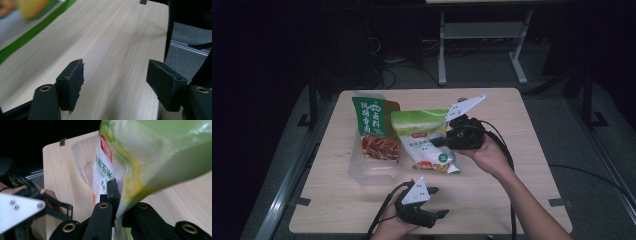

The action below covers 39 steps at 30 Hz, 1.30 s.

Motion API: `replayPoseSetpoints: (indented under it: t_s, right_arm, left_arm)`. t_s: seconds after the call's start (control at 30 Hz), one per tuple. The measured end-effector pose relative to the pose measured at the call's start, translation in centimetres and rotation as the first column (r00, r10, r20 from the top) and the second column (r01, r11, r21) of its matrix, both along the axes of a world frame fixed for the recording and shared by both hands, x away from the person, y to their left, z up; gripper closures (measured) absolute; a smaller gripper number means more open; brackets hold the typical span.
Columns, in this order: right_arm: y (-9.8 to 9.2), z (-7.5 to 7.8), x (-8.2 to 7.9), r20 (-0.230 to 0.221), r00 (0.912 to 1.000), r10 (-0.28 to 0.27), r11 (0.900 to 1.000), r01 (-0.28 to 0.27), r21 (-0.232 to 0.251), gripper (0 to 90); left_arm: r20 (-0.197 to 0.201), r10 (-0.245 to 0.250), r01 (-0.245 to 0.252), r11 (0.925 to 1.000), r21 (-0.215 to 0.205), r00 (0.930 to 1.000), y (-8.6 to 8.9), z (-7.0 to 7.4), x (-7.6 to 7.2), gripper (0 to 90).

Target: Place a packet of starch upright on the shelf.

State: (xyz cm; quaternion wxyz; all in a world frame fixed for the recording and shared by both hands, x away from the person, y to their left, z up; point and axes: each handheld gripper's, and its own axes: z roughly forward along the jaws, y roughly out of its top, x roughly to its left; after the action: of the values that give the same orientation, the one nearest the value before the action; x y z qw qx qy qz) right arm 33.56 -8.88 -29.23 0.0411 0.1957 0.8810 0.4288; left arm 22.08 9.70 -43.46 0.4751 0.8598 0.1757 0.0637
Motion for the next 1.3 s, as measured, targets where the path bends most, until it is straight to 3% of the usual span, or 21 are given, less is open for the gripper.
replayPoseSetpoints:
  t_s: [0.13, 0.33, 0.7, 1.1, 1.3]
  right_arm:
    - [1.3, 0.5, 0.2, 0.021, 0.9995, 0.024, 1.000, -0.024, -0.003, 88.4]
    - [3.5, 1.2, 0.3, 0.032, 0.9976, 0.061, 0.998, -0.062, 0.017, 88.4]
    - [7.3, 1.9, 0.7, 0.033, 0.9946, 0.099, 0.995, -0.099, 0.018, 88.4]
    - [10.7, 1.0, 1.7, 0.018, 0.9944, 0.105, 0.994, -0.105, 0.037, 88.4]
    - [12.2, 0.4, 2.2, 0.002, 0.9945, 0.105, 0.993, -0.105, 0.050, 88.4]
  left_arm:
    - [-0.006, 0.001, -0.001, 1.0000, -0.003, 1.0000, -0.2, -0.1, -0.1, 28.0]
    - [0.015, -0.019, 0.019, 0.9995, 0.025, 0.9997, -0.1, -0.2, -0.2, 26.9]
    - [0.000, -0.015, 0.015, 0.9999, 0.006, 0.9999, 0.0, -0.4, -0.3, 26.5]
    - [-0.014, -0.042, 0.042, 0.9991, -0.003, 0.9990, 0.2, -0.2, -0.3, 26.4]
    - [-0.038, -0.029, 0.029, 0.9996, -0.001, 0.9988, 0.8, -0.1, -0.2, 26.3]
